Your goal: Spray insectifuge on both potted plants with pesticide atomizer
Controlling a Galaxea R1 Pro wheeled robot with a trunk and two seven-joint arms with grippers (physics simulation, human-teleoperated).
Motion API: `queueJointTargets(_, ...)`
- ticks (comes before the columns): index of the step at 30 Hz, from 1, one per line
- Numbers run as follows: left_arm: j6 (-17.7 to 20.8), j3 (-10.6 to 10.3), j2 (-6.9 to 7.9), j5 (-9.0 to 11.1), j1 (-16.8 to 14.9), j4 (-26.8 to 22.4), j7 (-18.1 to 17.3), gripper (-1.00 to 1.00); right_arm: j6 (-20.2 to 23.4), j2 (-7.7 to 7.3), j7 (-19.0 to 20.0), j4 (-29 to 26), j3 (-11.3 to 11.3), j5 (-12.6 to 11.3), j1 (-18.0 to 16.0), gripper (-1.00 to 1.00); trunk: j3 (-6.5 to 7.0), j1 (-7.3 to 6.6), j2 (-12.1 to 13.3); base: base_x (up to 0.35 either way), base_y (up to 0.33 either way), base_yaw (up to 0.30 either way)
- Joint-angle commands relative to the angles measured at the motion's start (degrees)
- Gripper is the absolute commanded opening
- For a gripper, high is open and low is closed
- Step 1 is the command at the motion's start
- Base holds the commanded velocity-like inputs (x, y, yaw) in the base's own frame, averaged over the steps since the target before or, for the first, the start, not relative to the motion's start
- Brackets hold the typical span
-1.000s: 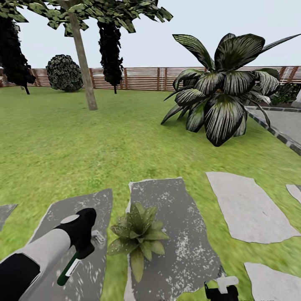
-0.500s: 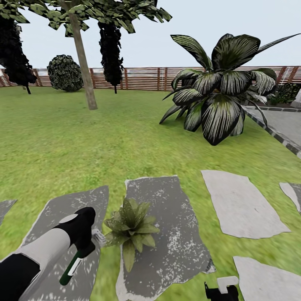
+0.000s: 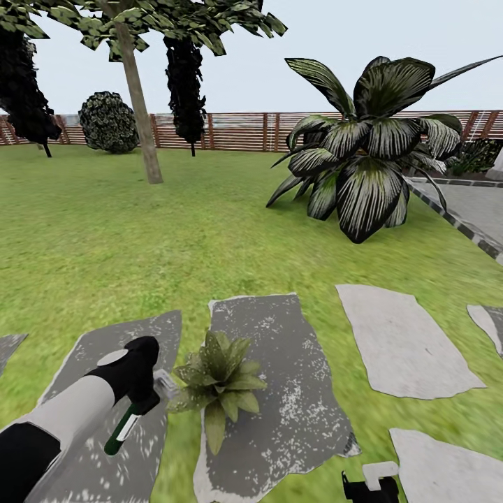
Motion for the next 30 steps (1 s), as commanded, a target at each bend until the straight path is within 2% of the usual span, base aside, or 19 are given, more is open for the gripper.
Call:
queueJointTargets(1, 0.35, -0.17, 0.68, -0.35, 0.01, -0.07, -0.55, -1.00, -0.18, 0.01, -0.20, 0.06, -0.46, 0.61, -0.04, 1.00, -0.05, -0.01, -0.02, 0.000, 0.000, 0.000)
queueJointTargets(7, 0.28, -0.12, 4.22, -0.36, 0.33, 0.52, -0.62, -1.00, -0.18, 0.01, -0.19, 0.06, -0.43, 0.61, -0.04, 1.00, -0.05, -0.01, -0.02, 0.000, 0.000, 0.000)
queueJointTargets(9, 0.20, -0.13, 4.80, -0.36, 0.41, 0.56, -0.63, -1.00, -0.18, 0.01, -0.19, 0.06, -0.44, 0.61, -0.04, 1.00, -0.05, -0.01, -0.02, 0.000, 0.000, 0.000)
queueJointTargets(15, 0.17, -0.32, 3.91, -0.18, 1.08, 0.57, -0.63, -1.00, -0.19, 0.01, -0.19, 0.06, -0.45, 0.61, -0.04, 1.00, -0.05, -0.01, -0.02, 0.000, 0.000, 0.000)
queueJointTargets(21, 0.10, -0.11, 4.30, -0.12, 1.77, 0.21, -0.61, -1.00, -0.20, 0.01, -0.19, 0.06, -0.38, 0.61, -0.04, 1.00, -0.05, -0.01, -0.02, 0.000, 0.000, 0.000)
queueJointTargets(30, 0.09, 0.00, 3.96, -0.07, 1.75, -0.50, -0.57, -1.00, -0.18, 0.01, -0.19, -0.02, -0.43, 0.52, -0.04, 1.00, -0.05, -0.01, -0.02, -0.020, -0.071, 0.000)
